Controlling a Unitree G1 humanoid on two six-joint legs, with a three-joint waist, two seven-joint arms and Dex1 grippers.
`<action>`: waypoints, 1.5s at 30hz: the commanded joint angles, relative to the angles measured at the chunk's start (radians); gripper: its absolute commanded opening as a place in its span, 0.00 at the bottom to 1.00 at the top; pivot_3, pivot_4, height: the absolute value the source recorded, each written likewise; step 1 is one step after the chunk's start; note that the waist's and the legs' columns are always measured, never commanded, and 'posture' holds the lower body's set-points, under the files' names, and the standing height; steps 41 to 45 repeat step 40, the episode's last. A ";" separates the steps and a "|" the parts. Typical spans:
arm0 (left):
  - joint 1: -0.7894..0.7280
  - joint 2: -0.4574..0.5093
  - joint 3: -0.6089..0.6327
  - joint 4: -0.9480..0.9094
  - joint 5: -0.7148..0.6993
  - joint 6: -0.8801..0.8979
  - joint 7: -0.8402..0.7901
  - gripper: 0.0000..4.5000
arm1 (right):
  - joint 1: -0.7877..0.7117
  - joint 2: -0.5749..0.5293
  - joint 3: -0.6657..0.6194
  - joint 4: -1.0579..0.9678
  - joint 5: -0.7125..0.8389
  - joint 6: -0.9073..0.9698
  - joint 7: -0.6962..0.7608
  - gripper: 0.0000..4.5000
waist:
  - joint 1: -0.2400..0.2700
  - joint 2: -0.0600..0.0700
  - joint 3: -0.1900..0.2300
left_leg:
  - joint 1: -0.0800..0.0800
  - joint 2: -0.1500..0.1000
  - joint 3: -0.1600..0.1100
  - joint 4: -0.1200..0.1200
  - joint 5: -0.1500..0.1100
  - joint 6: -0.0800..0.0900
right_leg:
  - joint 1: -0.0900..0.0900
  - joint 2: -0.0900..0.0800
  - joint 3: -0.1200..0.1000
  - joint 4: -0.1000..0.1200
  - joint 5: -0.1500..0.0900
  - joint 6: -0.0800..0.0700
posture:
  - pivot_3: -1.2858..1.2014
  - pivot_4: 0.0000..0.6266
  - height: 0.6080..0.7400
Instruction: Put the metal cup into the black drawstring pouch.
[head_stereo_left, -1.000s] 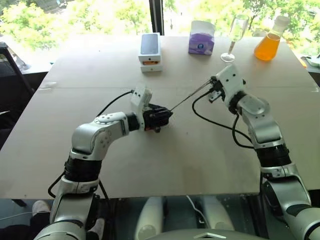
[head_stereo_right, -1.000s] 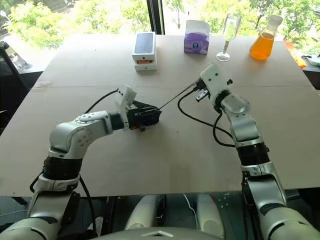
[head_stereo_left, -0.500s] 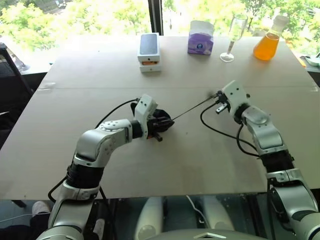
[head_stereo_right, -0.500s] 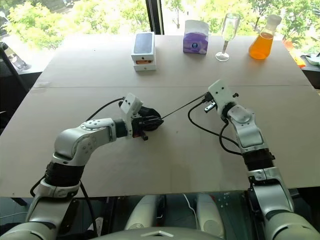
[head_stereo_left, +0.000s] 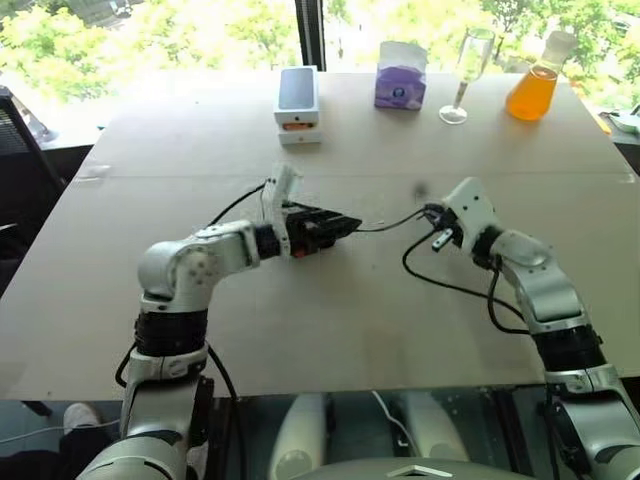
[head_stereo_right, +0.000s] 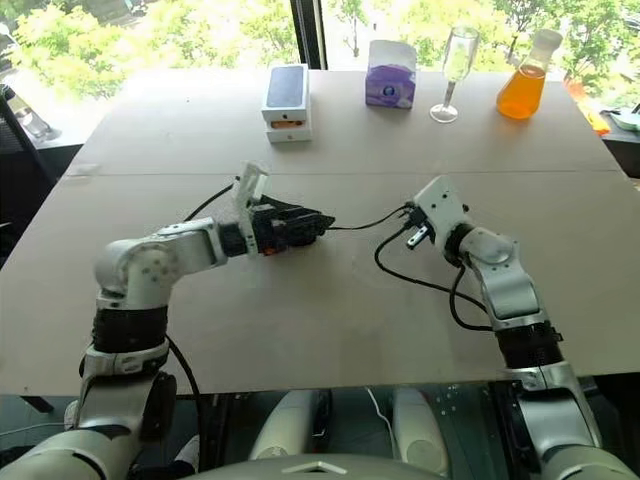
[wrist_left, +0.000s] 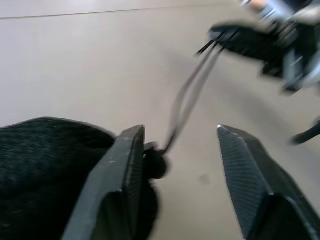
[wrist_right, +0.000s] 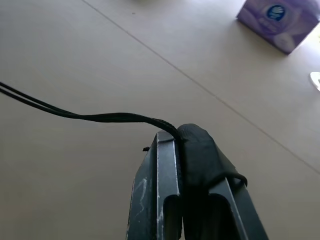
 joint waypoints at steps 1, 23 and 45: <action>-0.064 0.003 0.140 0.034 -0.142 0.096 0.024 0.60 | 0.019 -0.020 0.027 -0.101 0.035 0.044 0.060 0.19 | -0.003 0.000 0.000 | 0.000 0.000 0.000 0.000 0.000 0.000 | 0.000 0.000 0.000 0.000 0.000 0.000 | 0.52 0.24 1.00; 0.383 -0.012 0.219 -0.438 0.058 -0.458 0.178 0.99 | 0.441 -0.071 -0.243 -0.426 0.283 -0.001 0.088 1.00 | 0.020 0.000 -0.001 | 0.002 0.001 -0.002 -0.002 -0.001 0.000 | 0.006 -0.006 0.002 -0.009 0.000 0.000 | 0.52 0.24 1.00; 0.927 0.017 0.384 -0.439 0.113 -0.709 0.022 0.99 | 0.657 -0.169 -0.434 -0.451 0.373 -0.117 0.159 1.00 | 0.026 0.002 -0.002 | 0.009 0.002 -0.001 -0.001 -0.003 0.005 | 0.014 -0.005 0.000 -0.011 -0.002 -0.003 | 0.52 0.24 1.00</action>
